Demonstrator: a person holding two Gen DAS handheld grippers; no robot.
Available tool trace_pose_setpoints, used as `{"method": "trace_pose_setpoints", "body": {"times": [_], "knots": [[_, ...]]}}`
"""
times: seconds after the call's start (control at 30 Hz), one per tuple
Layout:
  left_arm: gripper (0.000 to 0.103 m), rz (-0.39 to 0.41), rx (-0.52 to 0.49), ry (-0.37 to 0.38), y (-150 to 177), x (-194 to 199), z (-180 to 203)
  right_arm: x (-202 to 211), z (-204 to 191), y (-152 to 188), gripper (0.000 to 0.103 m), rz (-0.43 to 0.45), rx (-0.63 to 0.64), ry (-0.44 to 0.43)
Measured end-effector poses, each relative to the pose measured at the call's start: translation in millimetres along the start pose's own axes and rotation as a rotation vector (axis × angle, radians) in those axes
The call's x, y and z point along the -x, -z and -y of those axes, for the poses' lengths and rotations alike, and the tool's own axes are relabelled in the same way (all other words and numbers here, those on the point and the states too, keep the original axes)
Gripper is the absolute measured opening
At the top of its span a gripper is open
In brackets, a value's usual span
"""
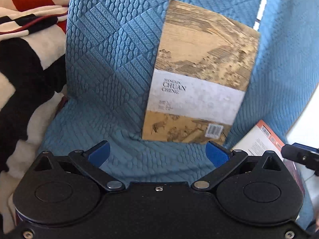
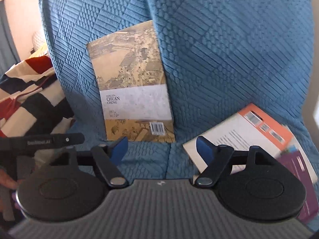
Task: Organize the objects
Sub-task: 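Move both grippers toward the standing painted-cover book, then close the right gripper on the book spine while the left gripper closes on its edge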
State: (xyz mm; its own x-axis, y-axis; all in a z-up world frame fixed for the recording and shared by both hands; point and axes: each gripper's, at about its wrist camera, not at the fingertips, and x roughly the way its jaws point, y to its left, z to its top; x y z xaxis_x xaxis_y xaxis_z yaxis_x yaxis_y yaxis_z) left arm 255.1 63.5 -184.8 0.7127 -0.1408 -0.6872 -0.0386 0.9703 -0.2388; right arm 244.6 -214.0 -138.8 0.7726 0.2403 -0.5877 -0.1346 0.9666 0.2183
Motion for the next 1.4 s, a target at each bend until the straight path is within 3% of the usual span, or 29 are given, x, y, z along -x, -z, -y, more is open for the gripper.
{"method": "trace_pose_setpoints", "body": {"times": [0.17,0.33,0.63,0.8,0.87,1.03,1.23,1.4], "knots": [[0.096,0.004,-0.018,0.024,-20,-25,-6,-36,-3,-17,0.076,-0.006,0.033,-0.021],[0.090,-0.046,-0.025,0.029,-34,-53,-6,-71,-6,-27,0.075,-0.004,0.116,0.015],[0.078,-0.077,-0.053,0.029,-35,-71,-2,-117,-4,-43,0.072,0.004,0.166,0.008],[0.076,-0.083,-0.036,0.046,-36,-73,-5,-121,2,-48,0.074,0.004,0.113,-0.017],[0.070,-0.097,-0.022,0.060,-37,-75,-7,-121,0,-47,0.074,0.008,0.134,-0.005],[0.065,-0.112,0.027,0.089,-39,-76,-15,-118,-2,-48,0.054,0.010,0.147,-0.033],[0.065,-0.082,0.025,0.105,-41,-69,-16,-118,-8,-43,0.054,0.020,0.230,0.001],[0.065,-0.074,0.029,0.134,-42,-63,-13,-109,-4,-44,0.054,0.025,0.239,-0.028]]}}
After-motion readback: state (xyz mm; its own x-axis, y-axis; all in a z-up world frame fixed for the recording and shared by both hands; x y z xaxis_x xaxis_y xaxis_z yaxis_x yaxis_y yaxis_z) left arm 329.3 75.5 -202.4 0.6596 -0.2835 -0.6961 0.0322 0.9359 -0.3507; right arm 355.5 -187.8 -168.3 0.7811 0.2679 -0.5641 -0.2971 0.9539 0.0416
